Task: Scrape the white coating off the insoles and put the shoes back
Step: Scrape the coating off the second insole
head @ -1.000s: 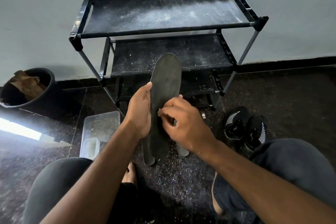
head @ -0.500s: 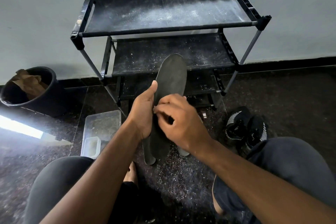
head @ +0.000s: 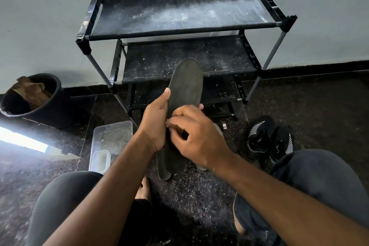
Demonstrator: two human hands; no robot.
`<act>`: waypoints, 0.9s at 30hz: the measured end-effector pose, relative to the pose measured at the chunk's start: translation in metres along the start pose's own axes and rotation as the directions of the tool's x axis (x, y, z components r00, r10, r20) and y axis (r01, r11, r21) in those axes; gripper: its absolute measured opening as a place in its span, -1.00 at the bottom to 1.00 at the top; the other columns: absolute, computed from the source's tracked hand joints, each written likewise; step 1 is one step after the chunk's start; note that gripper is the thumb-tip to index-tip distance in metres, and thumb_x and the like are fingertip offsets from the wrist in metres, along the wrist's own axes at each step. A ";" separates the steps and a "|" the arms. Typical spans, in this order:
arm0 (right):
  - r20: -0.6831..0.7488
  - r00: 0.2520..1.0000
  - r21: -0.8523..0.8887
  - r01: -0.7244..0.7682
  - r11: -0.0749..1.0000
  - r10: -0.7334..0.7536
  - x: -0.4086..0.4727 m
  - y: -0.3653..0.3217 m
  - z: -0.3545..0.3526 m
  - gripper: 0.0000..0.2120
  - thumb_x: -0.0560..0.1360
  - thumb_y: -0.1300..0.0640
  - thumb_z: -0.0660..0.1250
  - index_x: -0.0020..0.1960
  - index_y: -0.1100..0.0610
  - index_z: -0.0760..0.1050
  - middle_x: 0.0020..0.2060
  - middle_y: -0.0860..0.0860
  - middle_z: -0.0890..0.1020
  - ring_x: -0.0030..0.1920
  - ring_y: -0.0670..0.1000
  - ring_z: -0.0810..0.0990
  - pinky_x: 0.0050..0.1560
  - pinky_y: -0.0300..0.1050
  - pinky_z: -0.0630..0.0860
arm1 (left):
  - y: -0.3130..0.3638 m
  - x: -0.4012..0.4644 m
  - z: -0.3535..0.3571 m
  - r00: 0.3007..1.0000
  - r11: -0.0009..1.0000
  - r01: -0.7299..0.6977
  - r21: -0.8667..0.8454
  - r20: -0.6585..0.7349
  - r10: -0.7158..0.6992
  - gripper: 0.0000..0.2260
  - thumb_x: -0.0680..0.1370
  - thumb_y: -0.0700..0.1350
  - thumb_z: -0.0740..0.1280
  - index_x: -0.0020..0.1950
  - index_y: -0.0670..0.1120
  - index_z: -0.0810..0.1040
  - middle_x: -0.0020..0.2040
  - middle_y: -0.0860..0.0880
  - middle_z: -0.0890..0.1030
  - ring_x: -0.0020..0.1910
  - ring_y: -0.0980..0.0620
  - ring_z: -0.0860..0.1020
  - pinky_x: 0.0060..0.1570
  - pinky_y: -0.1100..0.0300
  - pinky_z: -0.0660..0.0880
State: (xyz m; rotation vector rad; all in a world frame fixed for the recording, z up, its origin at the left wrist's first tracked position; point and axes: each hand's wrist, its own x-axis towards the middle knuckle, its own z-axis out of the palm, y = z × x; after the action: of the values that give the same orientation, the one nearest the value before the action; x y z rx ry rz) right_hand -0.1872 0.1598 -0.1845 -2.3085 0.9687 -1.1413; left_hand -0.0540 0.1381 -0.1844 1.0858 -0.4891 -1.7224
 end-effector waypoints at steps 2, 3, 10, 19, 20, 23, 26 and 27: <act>0.054 0.998 0.008 0.044 0.999 -0.045 -0.002 -0.002 0.003 -0.90 0.45 0.37 0.42 -0.04 0.30 0.65 -0.09 0.12 0.58 -0.03 0.06 0.56 0.09 -0.18 0.49 | 0.004 -0.001 -0.004 1.000 1.000 -0.016 -0.012 -0.017 0.016 -0.44 0.73 0.20 0.05 0.32 -0.18 0.64 0.30 -0.39 0.59 0.27 -0.25 0.61 0.38 -0.09 0.47; 0.060 0.997 0.002 0.045 0.999 -0.045 0.000 0.000 0.002 -0.90 0.45 0.37 0.42 -0.04 0.30 0.65 -0.08 0.12 0.58 -0.02 0.07 0.56 0.11 -0.16 0.49 | 0.005 -0.001 -0.005 1.000 1.000 -0.021 -0.019 -0.020 0.020 -0.44 0.73 0.19 0.04 0.35 -0.19 0.62 0.31 -0.38 0.59 0.28 -0.25 0.60 0.38 -0.08 0.46; -0.071 0.995 -0.012 -0.069 0.998 0.068 0.007 0.013 -0.006 -0.91 0.45 0.36 0.44 -0.05 0.28 0.65 -0.10 0.07 0.59 -0.04 0.01 0.57 0.05 -0.09 0.54 | 0.000 -0.001 0.005 1.000 1.000 -0.025 -0.016 -0.003 0.025 -0.50 0.74 0.13 0.04 0.39 -0.16 0.58 0.35 -0.20 0.62 0.33 -0.11 0.61 0.33 0.04 0.53; 0.041 0.999 -0.093 -0.002 0.996 0.006 0.007 0.015 -0.007 -0.94 0.49 0.35 0.40 -0.04 0.28 0.62 -0.07 0.10 0.55 -0.01 0.07 0.54 0.15 -0.12 0.47 | 0.004 -0.003 0.002 1.000 0.999 0.015 -0.052 0.001 -0.015 -0.43 0.75 0.14 0.01 0.14 -0.14 0.75 0.19 -0.20 0.70 0.14 -0.09 0.69 0.17 0.09 0.63; 0.005 1.000 -0.131 -0.020 0.991 0.020 0.011 0.021 -0.011 -0.94 0.51 0.34 0.40 -0.02 0.28 0.62 -0.07 0.09 0.55 -0.01 0.05 0.53 0.13 -0.13 0.49 | 0.004 -0.003 0.004 1.000 0.998 0.023 -0.062 0.010 -0.022 -0.44 0.75 0.14 0.01 0.18 -0.14 0.73 0.18 -0.16 0.71 0.13 -0.05 0.70 0.12 0.12 0.65; -0.051 0.998 -0.171 -0.047 0.984 0.039 0.011 0.026 -0.013 -0.95 0.52 0.33 0.40 -0.03 0.27 0.63 -0.09 0.08 0.56 -0.05 0.04 0.52 0.08 -0.13 0.51 | 0.002 -0.003 0.005 0.999 0.998 0.025 -0.056 0.021 -0.024 -0.44 0.74 0.16 0.01 0.24 -0.16 0.70 0.21 -0.15 0.70 0.16 -0.05 0.69 0.11 0.11 0.65; 0.013 0.999 -0.142 -0.049 0.989 0.052 -0.001 0.019 -0.001 -0.94 0.48 0.34 0.42 -0.05 0.27 0.63 -0.10 0.08 0.56 -0.04 0.05 0.55 0.25 0.04 0.49 | 0.000 -0.002 0.002 1.000 0.999 0.007 -0.032 -0.015 -0.008 -0.41 0.74 0.19 0.01 0.30 -0.20 0.65 0.30 -0.25 0.64 0.28 -0.13 0.64 0.21 0.05 0.58; 0.039 0.998 -0.134 -0.043 0.990 0.049 -0.004 0.018 0.001 -0.93 0.47 0.34 0.42 -0.05 0.26 0.63 -0.10 0.07 0.56 -0.03 0.05 0.55 0.33 0.06 0.44 | 0.000 -0.002 0.001 1.000 0.999 0.004 -0.033 -0.024 -0.004 -0.41 0.74 0.20 0.02 0.33 -0.21 0.62 0.31 -0.27 0.63 0.31 -0.15 0.62 0.23 0.05 0.57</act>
State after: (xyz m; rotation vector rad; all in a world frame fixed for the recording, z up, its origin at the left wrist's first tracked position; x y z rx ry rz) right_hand -0.1958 0.1507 -0.1981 -2.3907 1.1073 -1.0337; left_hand -0.0547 0.1392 -0.1827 1.0831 -0.4421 -1.7133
